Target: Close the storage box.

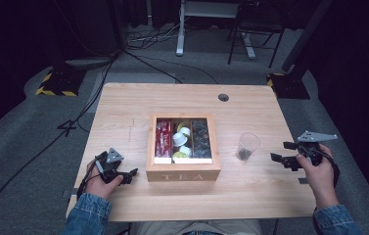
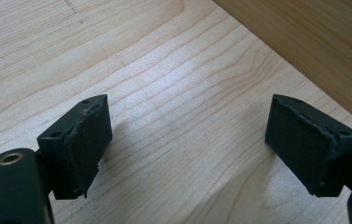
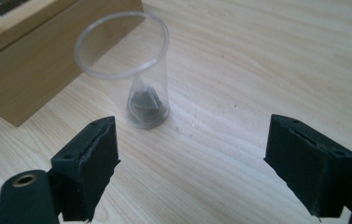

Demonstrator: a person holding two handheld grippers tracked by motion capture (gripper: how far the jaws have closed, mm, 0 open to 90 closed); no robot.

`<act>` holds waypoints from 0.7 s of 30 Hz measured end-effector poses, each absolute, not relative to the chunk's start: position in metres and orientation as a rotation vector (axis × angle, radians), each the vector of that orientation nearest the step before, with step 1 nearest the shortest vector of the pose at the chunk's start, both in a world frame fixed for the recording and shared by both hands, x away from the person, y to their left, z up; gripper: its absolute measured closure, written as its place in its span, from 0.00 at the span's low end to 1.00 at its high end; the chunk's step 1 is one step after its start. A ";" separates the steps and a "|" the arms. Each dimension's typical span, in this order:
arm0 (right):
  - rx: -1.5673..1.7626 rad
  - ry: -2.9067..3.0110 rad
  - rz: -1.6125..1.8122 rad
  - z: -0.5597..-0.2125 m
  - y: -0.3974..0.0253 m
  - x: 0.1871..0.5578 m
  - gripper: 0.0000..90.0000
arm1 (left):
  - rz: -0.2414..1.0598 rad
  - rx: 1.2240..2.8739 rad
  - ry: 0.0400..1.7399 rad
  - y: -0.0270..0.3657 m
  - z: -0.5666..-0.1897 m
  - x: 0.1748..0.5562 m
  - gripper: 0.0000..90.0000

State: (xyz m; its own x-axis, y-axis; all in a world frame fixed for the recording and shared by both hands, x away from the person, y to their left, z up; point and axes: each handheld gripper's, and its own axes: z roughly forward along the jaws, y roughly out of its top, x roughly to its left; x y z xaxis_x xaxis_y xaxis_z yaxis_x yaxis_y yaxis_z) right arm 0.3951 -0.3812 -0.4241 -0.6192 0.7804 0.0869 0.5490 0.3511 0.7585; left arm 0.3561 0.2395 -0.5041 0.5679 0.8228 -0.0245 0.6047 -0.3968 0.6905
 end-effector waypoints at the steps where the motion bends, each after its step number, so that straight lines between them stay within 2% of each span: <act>1: 1.190 2.324 1.135 -0.429 -0.382 0.396 0.19 | 0.425 2.140 1.135 0.240 -0.504 0.356 0.17; 8: 1.257 2.296 1.141 -0.458 -0.390 0.398 0.21 | 0.425 2.139 1.137 0.239 -0.504 0.356 0.17; 21: 1.261 2.291 1.067 -0.485 -0.392 0.400 0.21 | 0.424 2.141 1.135 0.240 -0.504 0.357 0.17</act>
